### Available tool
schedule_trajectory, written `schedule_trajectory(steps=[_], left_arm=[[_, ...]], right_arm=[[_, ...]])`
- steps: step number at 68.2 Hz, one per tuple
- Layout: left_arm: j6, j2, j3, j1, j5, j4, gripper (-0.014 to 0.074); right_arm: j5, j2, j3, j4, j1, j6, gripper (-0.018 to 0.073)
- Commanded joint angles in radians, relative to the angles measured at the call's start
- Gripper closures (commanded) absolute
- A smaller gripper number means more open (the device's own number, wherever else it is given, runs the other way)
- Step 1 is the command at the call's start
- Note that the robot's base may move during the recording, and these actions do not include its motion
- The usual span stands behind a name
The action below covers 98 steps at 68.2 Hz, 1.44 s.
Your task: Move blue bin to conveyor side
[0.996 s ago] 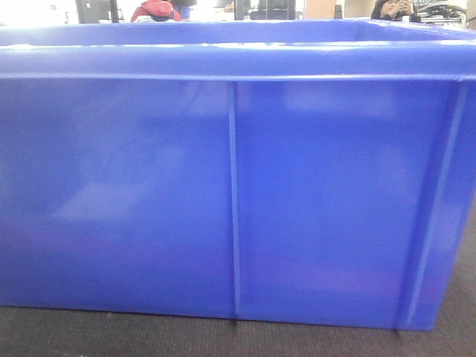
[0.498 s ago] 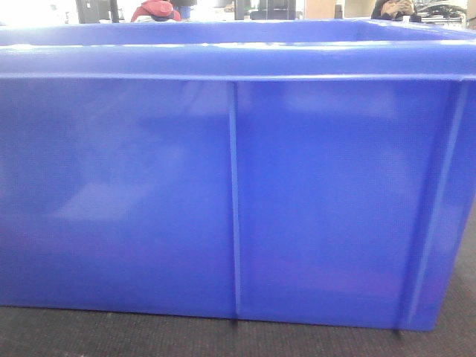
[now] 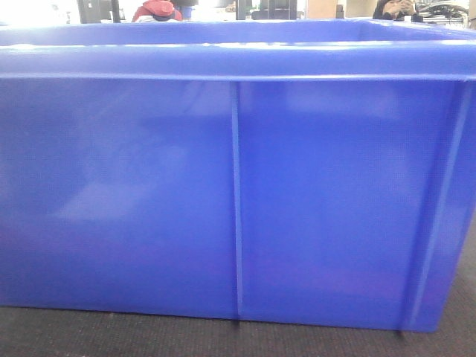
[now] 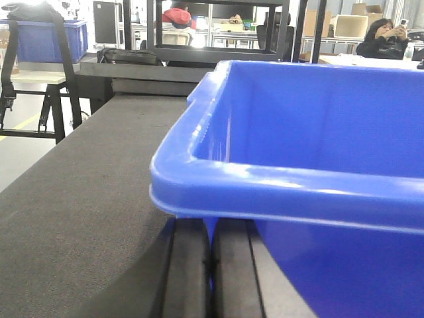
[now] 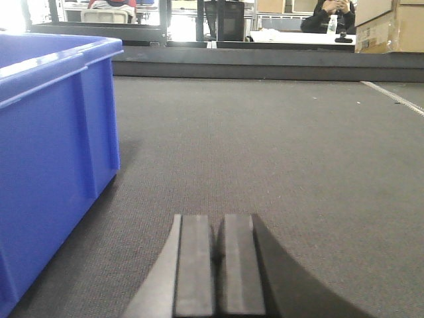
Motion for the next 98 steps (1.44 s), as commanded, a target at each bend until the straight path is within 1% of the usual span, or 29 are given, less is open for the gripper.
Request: schedule_trajectory(steps=[1,14,20,23,26,28,51,98], left_arm=[[-0.006,-0.003,-0.004,0.002,-0.023,0.003,0.0602],[-0.006,-0.003,-0.004,0.002,-0.023,0.003,0.0602],[-0.006,-0.003,-0.004,0.002,-0.023,0.003,0.0602],[-0.006,-0.003,-0.004,0.002,-0.023,0.003,0.0602],[-0.006,-0.003,-0.004,0.002,-0.023,0.003,0.0602],[-0.006,-0.003,-0.004,0.002,-0.023,0.003,0.0602],[-0.006,-0.003,-0.004,0.002,-0.023,0.003,0.0602],[-0.006,-0.003,-0.004,0.002,-0.023,0.003,0.0602]], right_arm=[[-0.023,-0.005,0.000,-0.008,0.002,-0.007,0.0646],[-0.042,-0.005,0.000,0.018,0.002,-0.007,0.0646],[-0.045,-0.005,0.000,0.045,0.002,-0.012,0.0646],[-0.045,-0.005,0.000,0.080,0.002,-0.042,0.0646],[-0.045,-0.005,0.000,0.129,0.002,-0.102,0.0646],[-0.045,-0.005,0.000,0.140,0.002,-0.122,0.0646],[-0.072,-0.005,0.000,0.140,0.002,-0.127,0.0646],[-0.072,-0.005,0.000,0.140,0.002,-0.127,0.0646]])
